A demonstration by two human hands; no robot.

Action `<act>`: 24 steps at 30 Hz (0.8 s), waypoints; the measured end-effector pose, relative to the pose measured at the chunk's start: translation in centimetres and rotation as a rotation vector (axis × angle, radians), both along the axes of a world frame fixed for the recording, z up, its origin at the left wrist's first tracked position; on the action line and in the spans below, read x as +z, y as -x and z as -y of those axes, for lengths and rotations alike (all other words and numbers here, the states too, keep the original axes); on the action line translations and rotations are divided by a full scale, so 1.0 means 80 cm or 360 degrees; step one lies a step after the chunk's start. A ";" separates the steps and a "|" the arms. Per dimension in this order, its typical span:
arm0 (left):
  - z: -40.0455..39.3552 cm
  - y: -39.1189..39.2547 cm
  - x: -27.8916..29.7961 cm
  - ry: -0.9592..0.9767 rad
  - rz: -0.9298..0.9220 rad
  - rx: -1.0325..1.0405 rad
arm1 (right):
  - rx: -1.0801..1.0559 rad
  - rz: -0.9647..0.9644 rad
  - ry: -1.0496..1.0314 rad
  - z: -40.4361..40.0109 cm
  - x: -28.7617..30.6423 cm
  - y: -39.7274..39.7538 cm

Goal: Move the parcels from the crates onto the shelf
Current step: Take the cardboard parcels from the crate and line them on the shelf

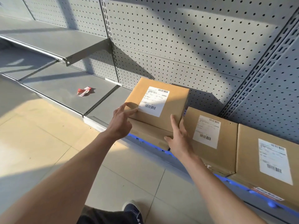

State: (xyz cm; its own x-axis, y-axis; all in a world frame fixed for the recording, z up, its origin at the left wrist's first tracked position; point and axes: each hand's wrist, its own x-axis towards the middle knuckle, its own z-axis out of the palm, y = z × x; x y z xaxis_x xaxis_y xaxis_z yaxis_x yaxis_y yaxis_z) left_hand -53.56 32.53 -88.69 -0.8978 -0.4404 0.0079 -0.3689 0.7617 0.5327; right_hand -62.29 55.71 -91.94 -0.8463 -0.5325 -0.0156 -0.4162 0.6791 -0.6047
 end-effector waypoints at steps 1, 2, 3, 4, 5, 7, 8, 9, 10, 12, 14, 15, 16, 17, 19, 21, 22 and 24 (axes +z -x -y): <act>0.001 0.000 -0.001 -0.0011 0.0004 0.0001 | -0.0002 0.0004 0.0005 0.002 -0.002 0.000; 0.002 0.001 -0.002 -0.0025 0.0008 0.0007 | -0.0003 0.0003 0.0004 0.003 -0.004 -0.001; 0.003 0.002 -0.004 -0.0042 0.0014 0.0014 | -0.0005 -0.0002 -0.0002 0.004 -0.006 -0.002; 0.004 0.003 -0.006 -0.0053 0.0029 0.0017 | -0.0010 -0.0005 -0.0007 0.005 -0.008 -0.002; 0.005 0.005 -0.007 -0.0063 0.0054 0.0015 | -0.0018 -0.0004 -0.0006 0.005 -0.010 -0.002; 0.005 0.007 -0.010 -0.0070 0.0127 0.0006 | -0.0036 -0.0002 0.0001 0.005 -0.012 -0.002; 0.004 0.008 -0.010 -0.0056 0.0157 -0.0002 | -0.0047 -0.0002 -0.0002 0.006 -0.013 -0.002; 0.002 0.009 -0.011 -0.0012 0.0170 -0.0021 | -0.0056 0.0001 -0.0008 0.006 -0.013 -0.001; 0.000 0.008 -0.011 0.0076 0.0173 -0.0053 | -0.0062 0.0003 -0.0011 0.007 -0.014 -0.002; -0.006 0.008 -0.010 0.0310 0.0173 -0.0134 | -0.0059 -0.0005 -0.0007 0.009 -0.016 -0.003; -0.013 0.008 -0.008 0.0450 0.0158 -0.0197 | -0.0050 -0.0044 -0.0003 0.011 -0.019 -0.004; -0.016 0.008 -0.006 0.0489 0.0141 -0.0231 | -0.0045 -0.0091 -0.0024 0.011 -0.021 -0.004; -0.020 0.008 -0.004 0.0521 0.0125 -0.0265 | -0.0038 -0.0169 -0.0070 0.011 -0.022 -0.003; -0.023 0.008 -0.002 0.0544 0.0118 -0.0294 | -0.0022 -0.0271 -0.0127 0.011 -0.022 -0.003; -0.028 0.007 0.000 0.0555 0.0150 -0.0324 | 0.0037 -0.0435 -0.0185 0.011 -0.020 -0.004; -0.030 0.006 0.001 0.0564 0.0203 -0.0330 | 0.0080 -0.0484 -0.0191 0.011 -0.019 -0.004; -0.031 0.006 0.002 0.0579 0.0227 -0.0331 | 0.0090 -0.0490 -0.0199 0.010 -0.019 -0.003; -0.033 0.006 0.003 0.0596 0.0256 -0.0327 | 0.0103 -0.0496 -0.0227 0.009 -0.019 0.000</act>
